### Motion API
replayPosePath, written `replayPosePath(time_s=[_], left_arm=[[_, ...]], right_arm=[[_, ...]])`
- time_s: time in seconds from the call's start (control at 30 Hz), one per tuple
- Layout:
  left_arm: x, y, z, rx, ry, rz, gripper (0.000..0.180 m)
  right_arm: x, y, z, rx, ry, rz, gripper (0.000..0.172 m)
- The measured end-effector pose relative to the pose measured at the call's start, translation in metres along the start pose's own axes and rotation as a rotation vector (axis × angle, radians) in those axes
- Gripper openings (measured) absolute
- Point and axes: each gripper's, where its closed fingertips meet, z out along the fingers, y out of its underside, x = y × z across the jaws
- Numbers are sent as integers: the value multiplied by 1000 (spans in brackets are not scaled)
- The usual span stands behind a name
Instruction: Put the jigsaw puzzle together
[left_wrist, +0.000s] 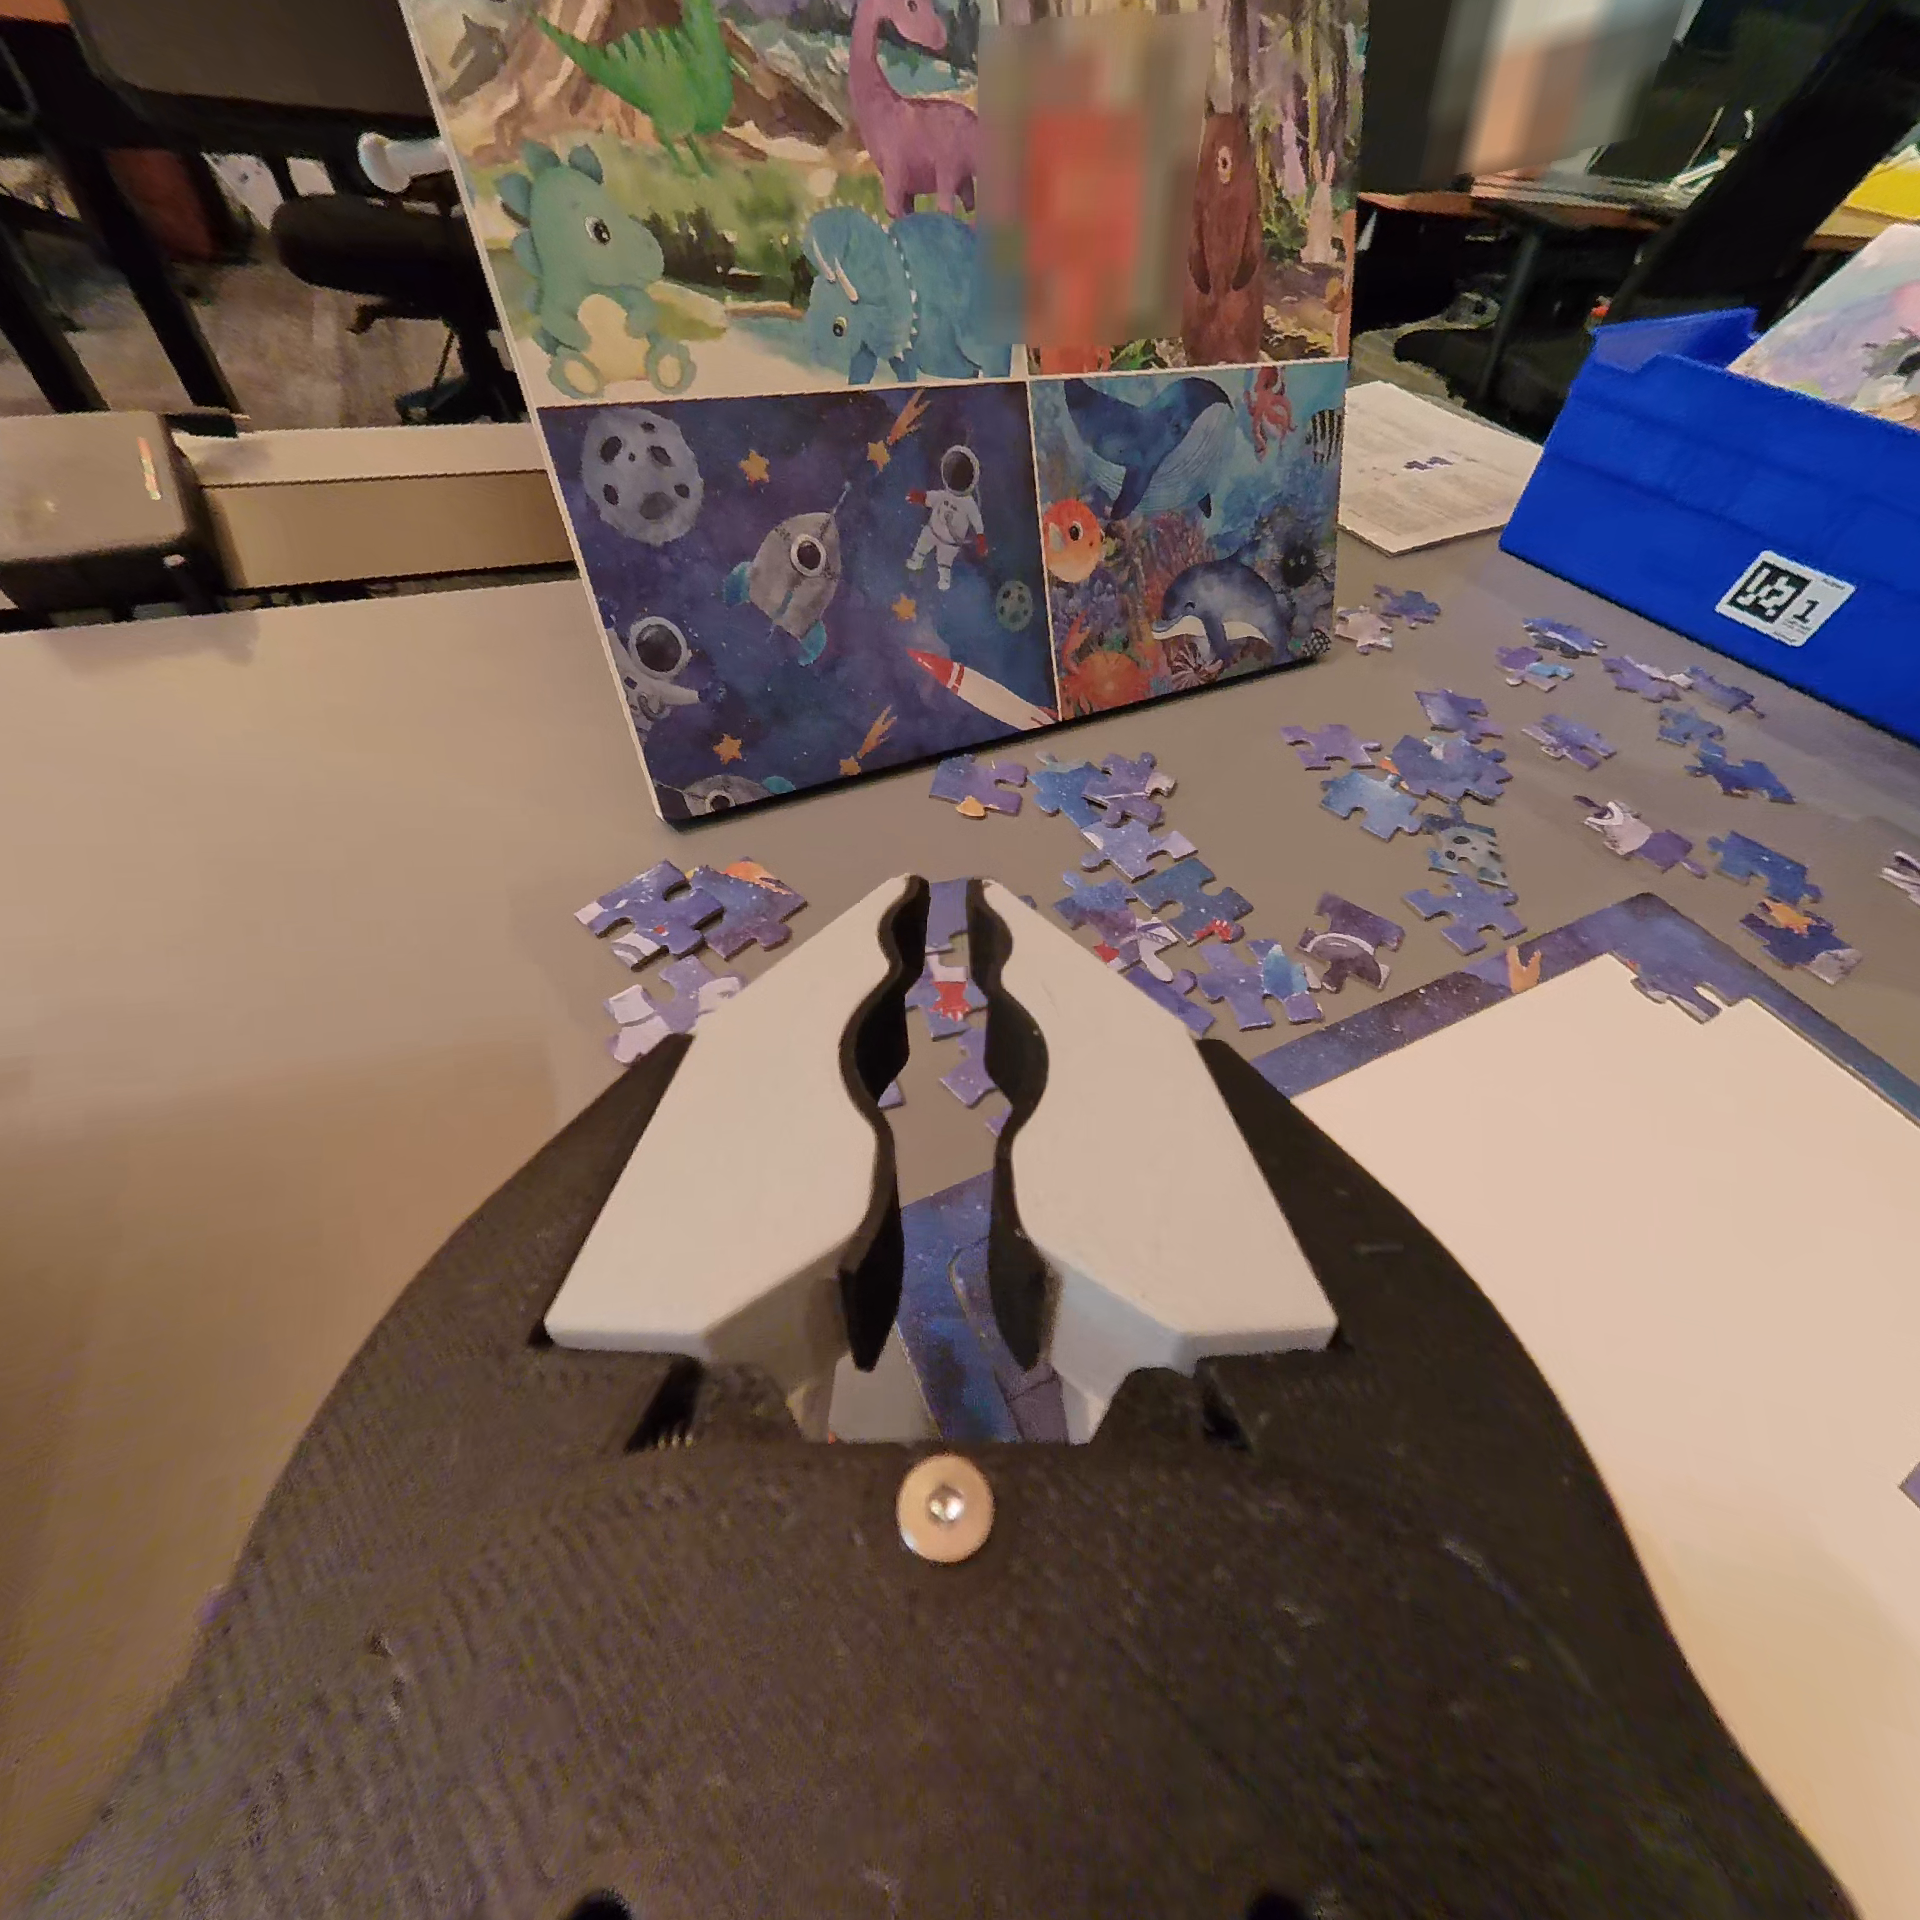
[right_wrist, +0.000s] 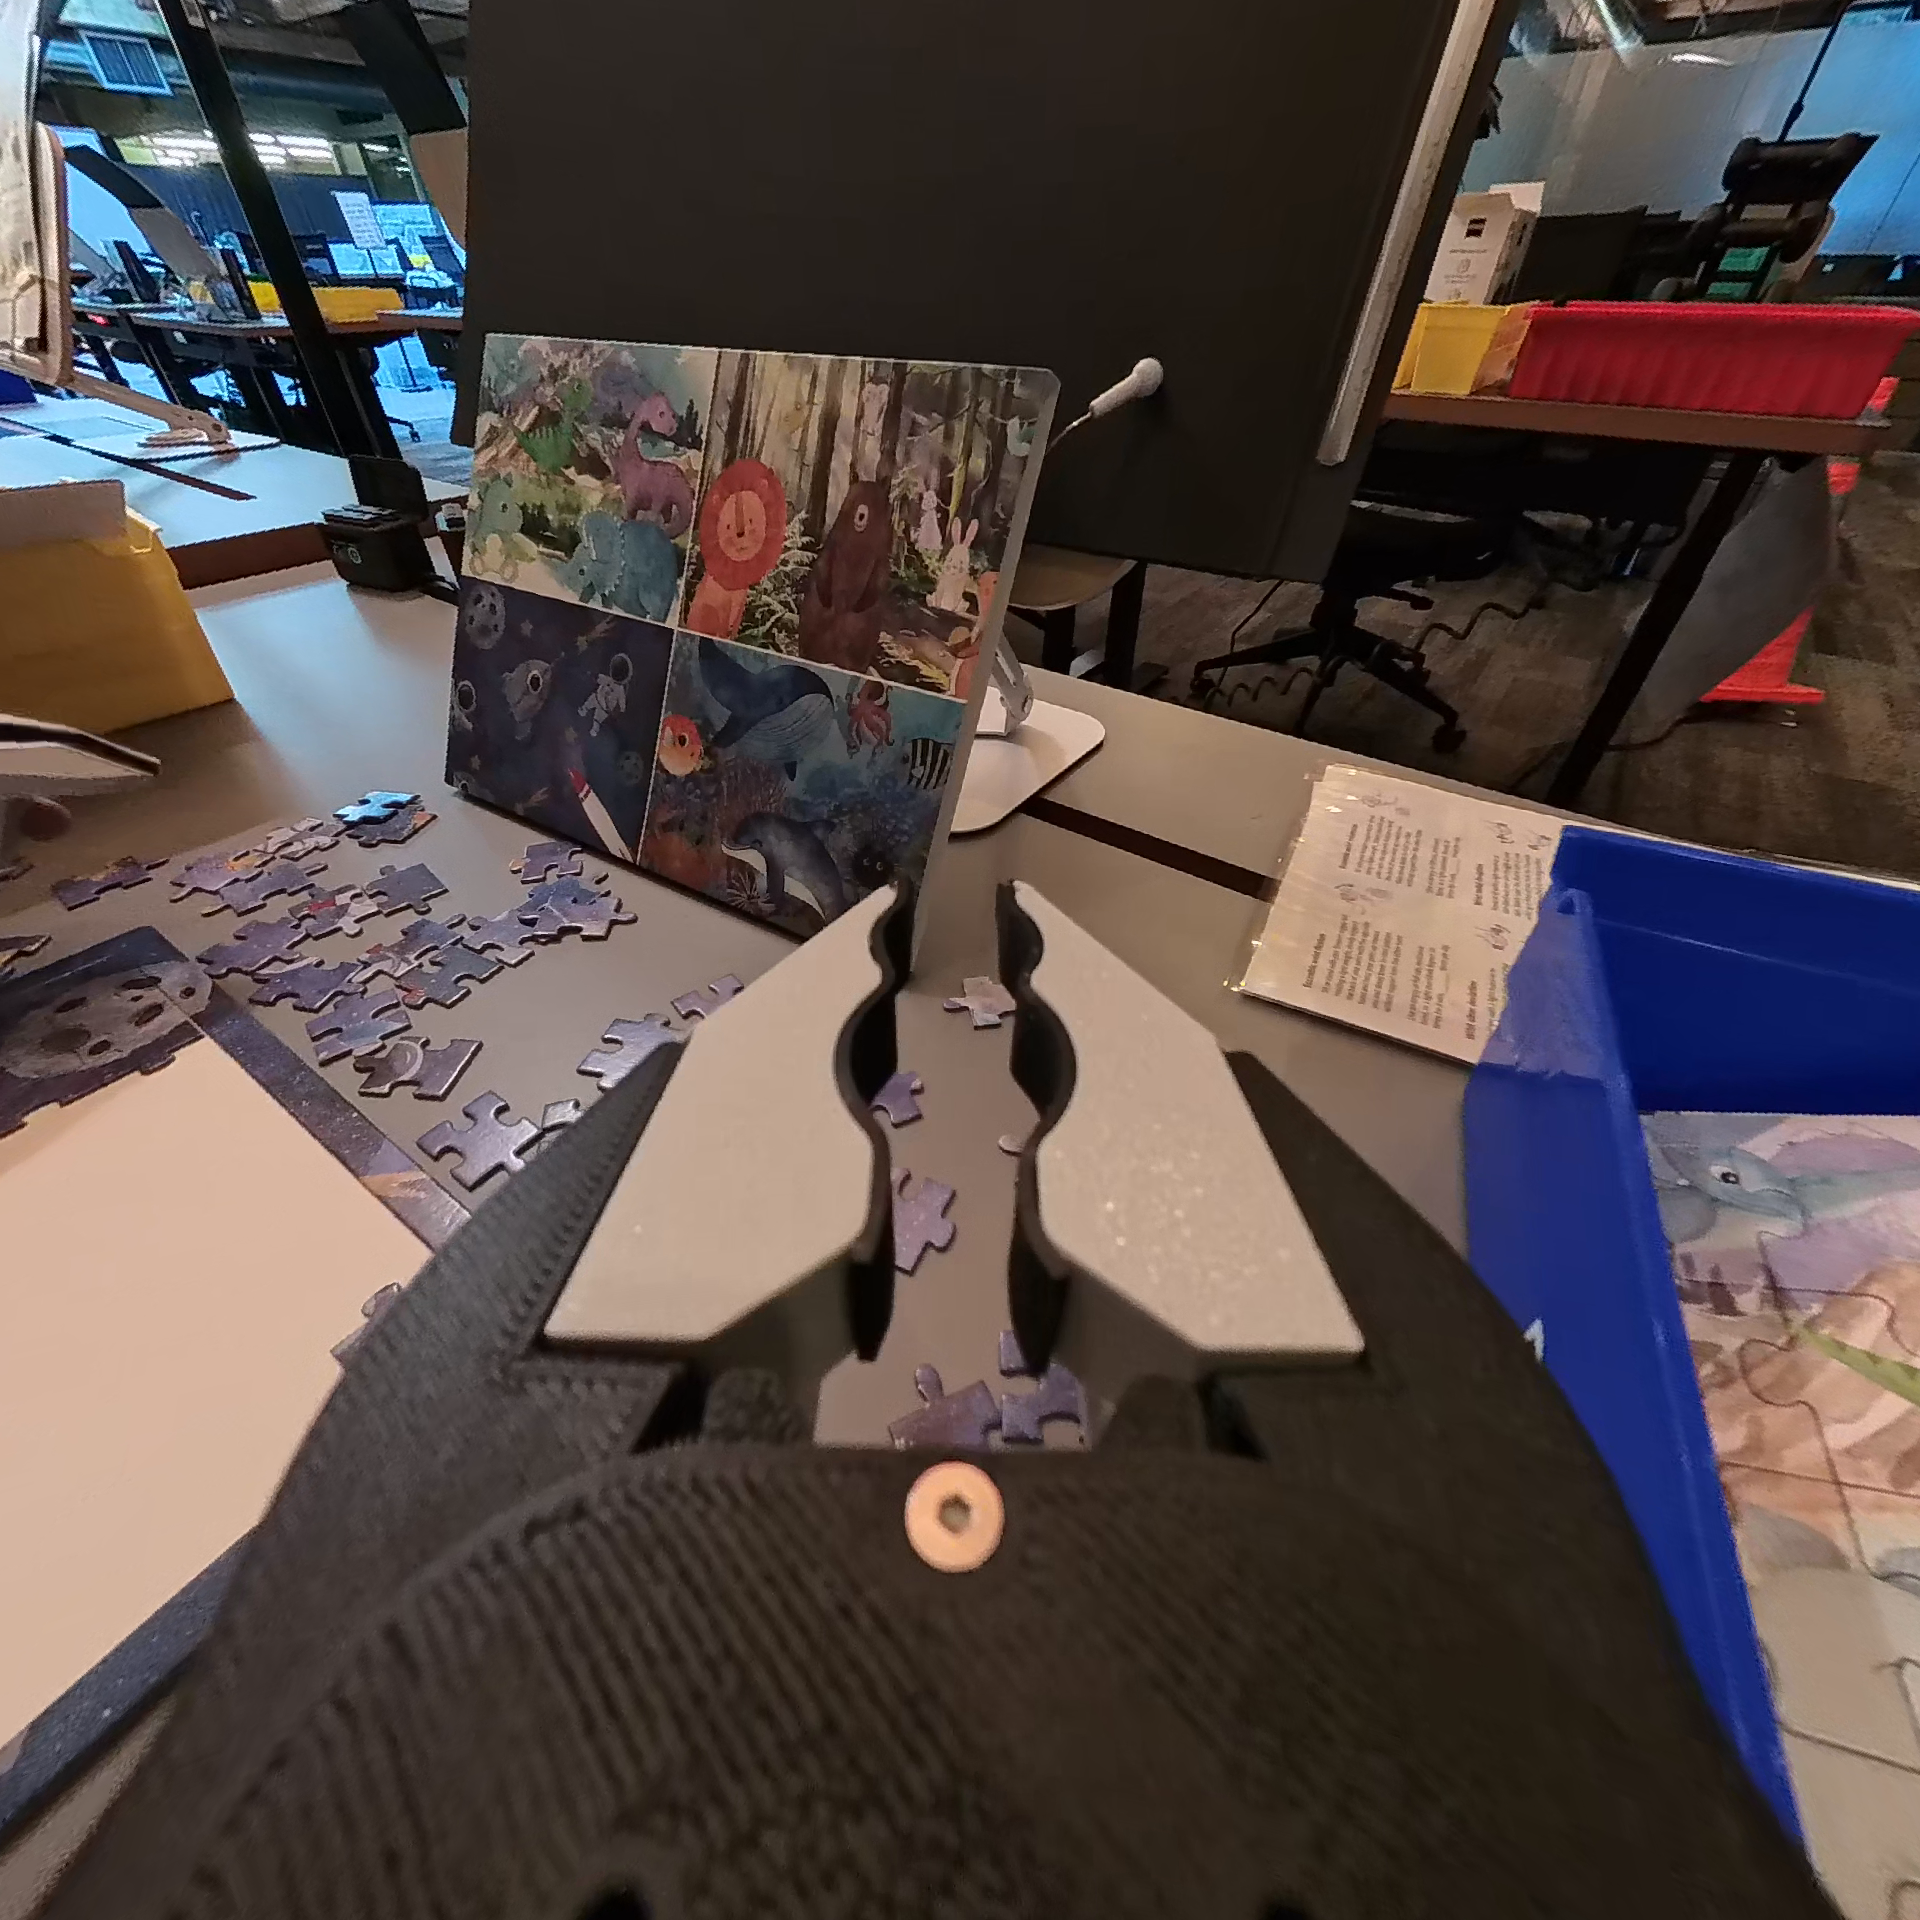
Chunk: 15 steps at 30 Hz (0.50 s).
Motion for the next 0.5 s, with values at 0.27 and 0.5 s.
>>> replayPosePath(time_s=[0.27,0.5], left_arm=[[4,3,2,-21,49,-48,15],[6,5,4,-32,69,-75,21]], right_arm=[[-2,-1,0,-1,1,-15,14],[-4,-1,0,-8,2,-34,14]])
